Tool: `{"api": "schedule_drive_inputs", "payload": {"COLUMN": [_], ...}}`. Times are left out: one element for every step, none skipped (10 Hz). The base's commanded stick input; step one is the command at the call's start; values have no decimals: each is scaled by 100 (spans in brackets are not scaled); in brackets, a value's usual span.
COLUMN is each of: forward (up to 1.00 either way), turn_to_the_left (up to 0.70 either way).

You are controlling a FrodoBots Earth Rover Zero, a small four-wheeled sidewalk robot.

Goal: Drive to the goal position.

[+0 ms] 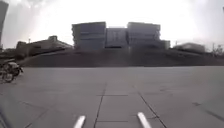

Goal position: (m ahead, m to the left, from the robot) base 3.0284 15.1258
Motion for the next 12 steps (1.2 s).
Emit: {"api": "schedule_drive_inputs", "payload": {"forward": [100,100,100,100,100,100,100,100,100,100,100,100], "turn_to_the_left": [0,0,0,0,4,27,14,0,0,0,0,10]}}
